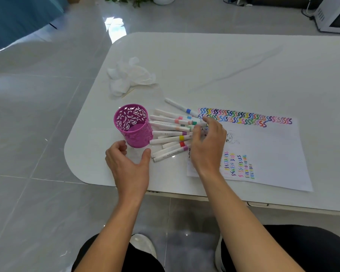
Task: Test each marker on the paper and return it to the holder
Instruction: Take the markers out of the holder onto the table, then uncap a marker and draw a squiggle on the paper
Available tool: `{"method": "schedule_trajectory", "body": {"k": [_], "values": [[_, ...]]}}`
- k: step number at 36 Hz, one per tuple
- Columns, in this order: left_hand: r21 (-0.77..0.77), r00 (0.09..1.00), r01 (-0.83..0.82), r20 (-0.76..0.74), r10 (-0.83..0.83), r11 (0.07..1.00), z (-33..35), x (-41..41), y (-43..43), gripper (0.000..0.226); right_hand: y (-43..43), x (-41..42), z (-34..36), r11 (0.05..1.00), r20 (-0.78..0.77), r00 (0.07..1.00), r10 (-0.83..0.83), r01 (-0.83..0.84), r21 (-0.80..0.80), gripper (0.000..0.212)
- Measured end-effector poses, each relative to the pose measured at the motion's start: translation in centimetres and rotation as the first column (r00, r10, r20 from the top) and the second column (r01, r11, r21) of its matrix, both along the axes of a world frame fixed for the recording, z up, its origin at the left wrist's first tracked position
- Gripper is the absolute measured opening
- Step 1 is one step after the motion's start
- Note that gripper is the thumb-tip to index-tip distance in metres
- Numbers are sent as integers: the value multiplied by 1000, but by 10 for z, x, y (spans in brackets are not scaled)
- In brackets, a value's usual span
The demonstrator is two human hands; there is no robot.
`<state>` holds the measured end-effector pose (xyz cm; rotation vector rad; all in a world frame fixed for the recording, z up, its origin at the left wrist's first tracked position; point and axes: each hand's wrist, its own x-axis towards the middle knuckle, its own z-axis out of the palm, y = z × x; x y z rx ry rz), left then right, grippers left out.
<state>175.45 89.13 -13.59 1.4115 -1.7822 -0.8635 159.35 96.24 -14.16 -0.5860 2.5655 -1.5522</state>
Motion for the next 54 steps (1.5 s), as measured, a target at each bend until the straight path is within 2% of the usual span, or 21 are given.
{"method": "schedule_trajectory", "body": {"k": [3, 8, 14, 20, 31, 38, 45, 54], "values": [[-28, 999, 40, 17, -40, 999, -1, -1, 7, 46, 22, -4, 0, 999, -48, 999, -8, 10, 41, 33], [-58, 974, 218, 72, -213, 974, -3, -7, 19, 29, 63, -12, 0, 986, -87, 996, 27, -12, 163, 37], [-159, 888, 433, 240, -391, 887, -5, -22, 39, 25, 104, -21, -2, 953, -115, 991, 62, -25, 303, 37], [-164, 821, 538, 325, -469, 827, -7, -42, 57, 21, 124, -33, -5, 918, -123, 984, 129, -71, 389, 28], [-91, 752, 588, 425, -503, 803, -4, -62, 63, 25, 140, -42, -4, 896, -75, 970, 231, -182, 404, 29], [8, 658, 611, 549, -514, 791, 7, -69, 61, 27, 134, -42, 1, 874, -51, 970, 237, -191, 448, 32], [54, 629, 614, 569, -530, 787, 10, -70, 58, 30, 128, -40, 2, 872, -59, 977, 205, -155, 464, 28], [71, 648, 595, 547, -530, 801, 14, -69, 62, 35, 125, -39, 12, 837, -50, 976, 210, -153, 526, 29]]}}
